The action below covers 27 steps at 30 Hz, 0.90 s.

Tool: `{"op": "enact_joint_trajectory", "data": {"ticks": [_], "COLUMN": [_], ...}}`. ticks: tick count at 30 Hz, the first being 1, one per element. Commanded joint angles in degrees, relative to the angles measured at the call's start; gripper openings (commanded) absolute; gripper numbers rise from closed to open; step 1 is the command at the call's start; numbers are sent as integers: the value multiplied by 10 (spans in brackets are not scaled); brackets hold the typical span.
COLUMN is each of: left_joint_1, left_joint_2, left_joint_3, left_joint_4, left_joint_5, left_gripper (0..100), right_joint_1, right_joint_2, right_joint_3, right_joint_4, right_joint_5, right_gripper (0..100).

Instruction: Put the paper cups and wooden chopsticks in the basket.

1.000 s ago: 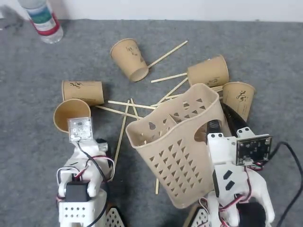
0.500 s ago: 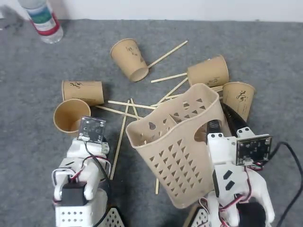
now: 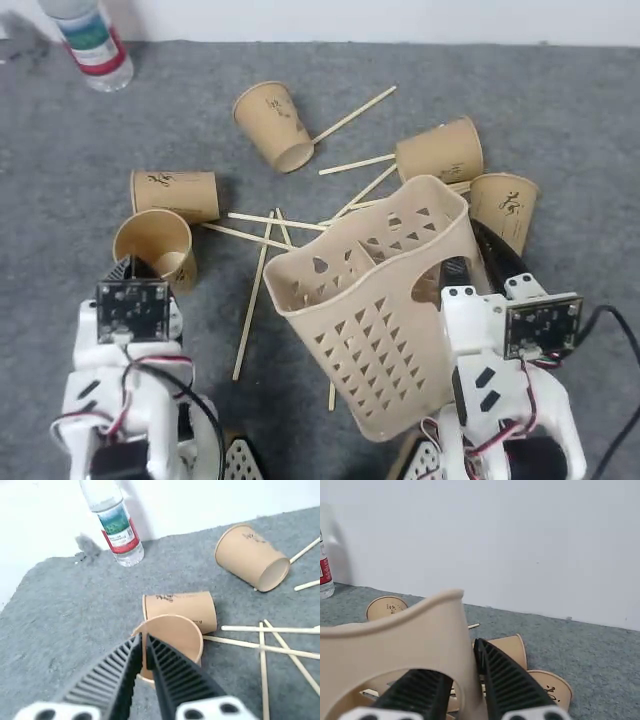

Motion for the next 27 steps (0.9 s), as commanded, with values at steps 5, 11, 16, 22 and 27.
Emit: {"op": "enact_joint_trajectory", "data": {"ticks": [5, 11, 16, 22, 27], "left_joint_1": [-4, 12, 159, 256, 255], "left_joint_2": [29, 229, 381, 498, 601], "left_joint_3": [-102, -211, -305, -413, -524], "left_joint_4": [31, 64, 135, 175, 219], "left_joint_5": [32, 145, 149, 209, 215], "left_gripper": [90, 195, 195, 197, 199], "right_joint_1": [3, 3, 3, 4, 7], "right_joint_2": [-7, -7, -7, -6, -7], "right_joint_3": [-36, -12, 8, 61, 121], "right_joint_4": [-6, -44, -87, -146, -187], "right_joint_5": [1, 0, -34, -82, -83], "right_gripper": [7, 7, 7, 7, 7]}}
